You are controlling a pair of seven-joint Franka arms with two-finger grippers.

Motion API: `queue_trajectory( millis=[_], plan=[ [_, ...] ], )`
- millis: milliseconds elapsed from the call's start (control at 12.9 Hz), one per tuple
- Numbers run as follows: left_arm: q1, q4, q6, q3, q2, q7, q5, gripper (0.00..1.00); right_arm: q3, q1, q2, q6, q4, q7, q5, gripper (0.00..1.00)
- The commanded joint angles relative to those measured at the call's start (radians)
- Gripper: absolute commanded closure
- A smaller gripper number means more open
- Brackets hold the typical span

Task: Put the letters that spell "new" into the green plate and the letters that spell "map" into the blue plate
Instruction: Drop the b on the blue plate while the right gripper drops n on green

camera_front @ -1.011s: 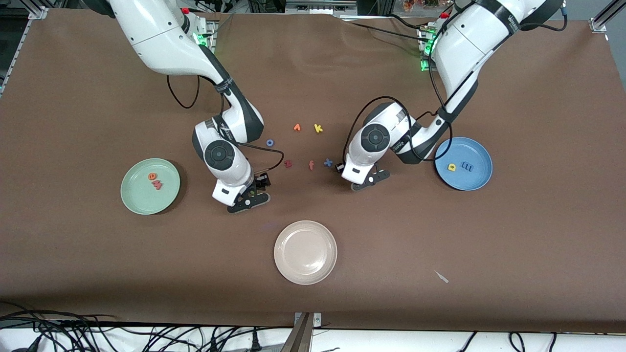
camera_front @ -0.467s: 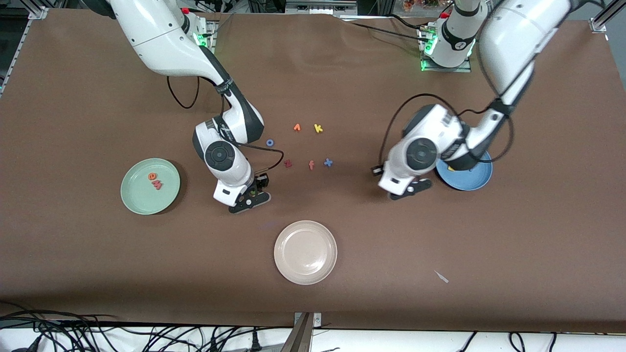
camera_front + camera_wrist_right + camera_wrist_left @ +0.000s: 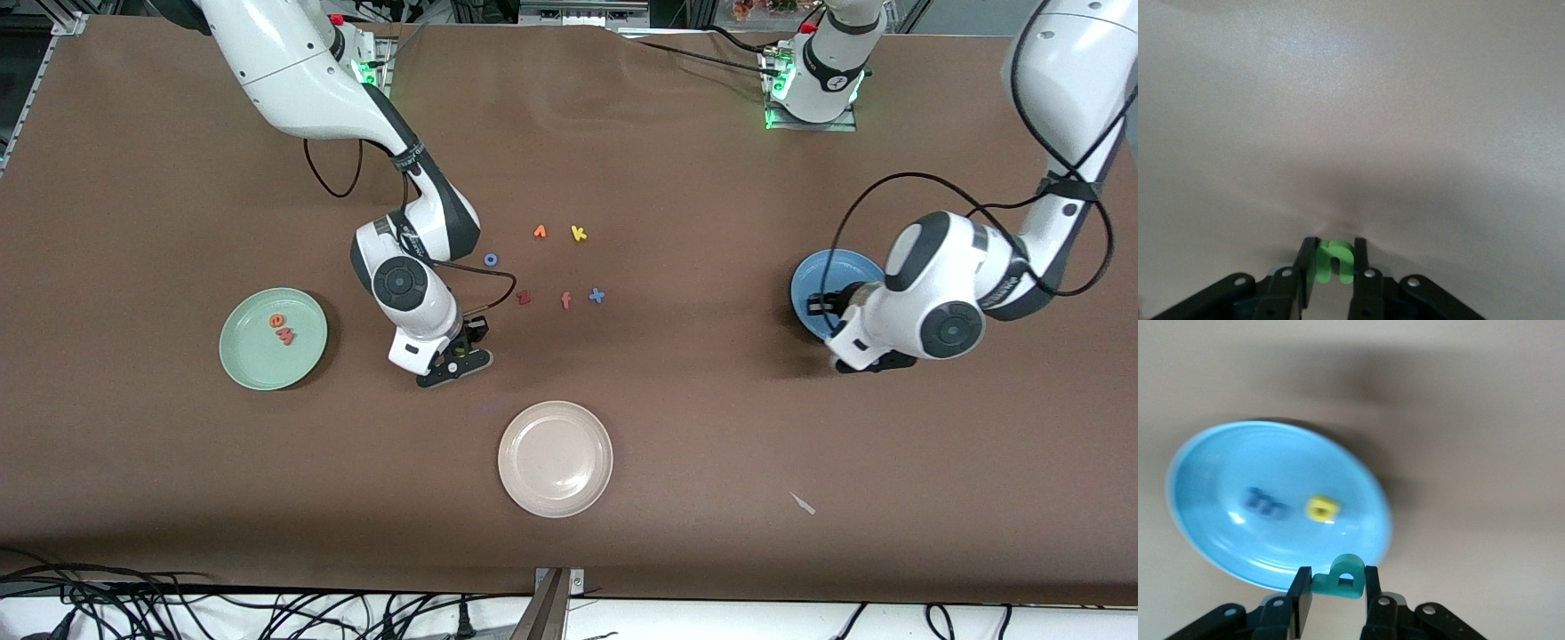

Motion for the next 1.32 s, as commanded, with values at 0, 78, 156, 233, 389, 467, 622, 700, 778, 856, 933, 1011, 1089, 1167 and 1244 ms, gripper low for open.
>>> queue_trajectory(
  millis=[0,78,156,233,389,467,622,700,778,856,933,1011,1089,1167,1244],
  plan=[
    [0.081,-0.1,0.04,-0.02,-0.03,0.098,0.056,0.9,0.003,-0.001,0.025,0.001,0.03,-0.002,-0.01,0.87],
    [0.115,-0.152,0.095,-0.02,-0.03,0.108,0.072,0.9,0.003,-0.002,0.022,-0.002,0.031,-0.004,-0.004,0.9],
    [0.135,-0.198,0.159,-0.02,-0.031,0.108,0.094,0.89,0.005,-0.007,0.019,-0.016,0.053,-0.004,0.005,0.91],
    [0.14,-0.223,0.193,-0.02,-0.031,0.108,0.112,0.88,0.003,-0.011,0.016,-0.061,0.071,-0.007,0.011,0.91],
    [0.141,-0.223,0.195,-0.021,-0.03,0.108,0.114,0.63,-0.001,-0.02,0.007,-0.169,0.122,-0.007,0.015,0.91],
    [0.141,-0.215,0.193,-0.021,-0.031,0.108,0.114,0.48,-0.007,-0.023,-0.016,-0.201,0.119,-0.01,0.013,0.91],
    [0.141,-0.182,0.183,-0.035,-0.057,0.108,0.111,0.0,-0.033,-0.028,-0.056,-0.307,0.11,-0.002,0.011,0.92],
    [0.141,-0.145,0.154,-0.05,-0.08,0.108,0.097,0.0,-0.056,-0.027,-0.083,-0.328,0.093,-0.002,0.008,0.92],
    [0.141,-0.078,0.087,-0.079,-0.082,0.106,0.094,0.0,-0.079,-0.027,-0.127,-0.323,0.04,-0.004,0.002,0.92],
    [0.14,0.011,-0.007,-0.105,-0.077,0.106,0.074,0.0,-0.099,-0.027,-0.164,-0.318,-0.008,-0.004,-0.004,0.92],
    [0.128,0.1,-0.082,-0.115,-0.076,0.106,0.048,0.0,-0.121,-0.027,-0.195,-0.312,-0.054,-0.013,-0.01,0.93],
    [0.118,0.166,-0.128,-0.116,-0.074,0.108,0.039,0.0,-0.142,-0.027,-0.218,-0.289,-0.091,-0.045,-0.018,0.93],
    [0.114,0.217,-0.147,-0.127,-0.076,0.105,0.039,0.0,-0.164,-0.027,-0.237,-0.266,-0.129,-0.072,-0.019,0.93],
    [0.114,0.263,-0.171,-0.144,-0.079,0.103,0.042,0.0,-0.196,-0.027,-0.26,-0.241,-0.171,-0.103,-0.019,0.93],
    [0.112,0.32,-0.214,-0.153,-0.08,0.1,0.048,0.0,-0.222,-0.027,-0.281,-0.212,-0.218,-0.137,-0.019,0.93]
  ],
)
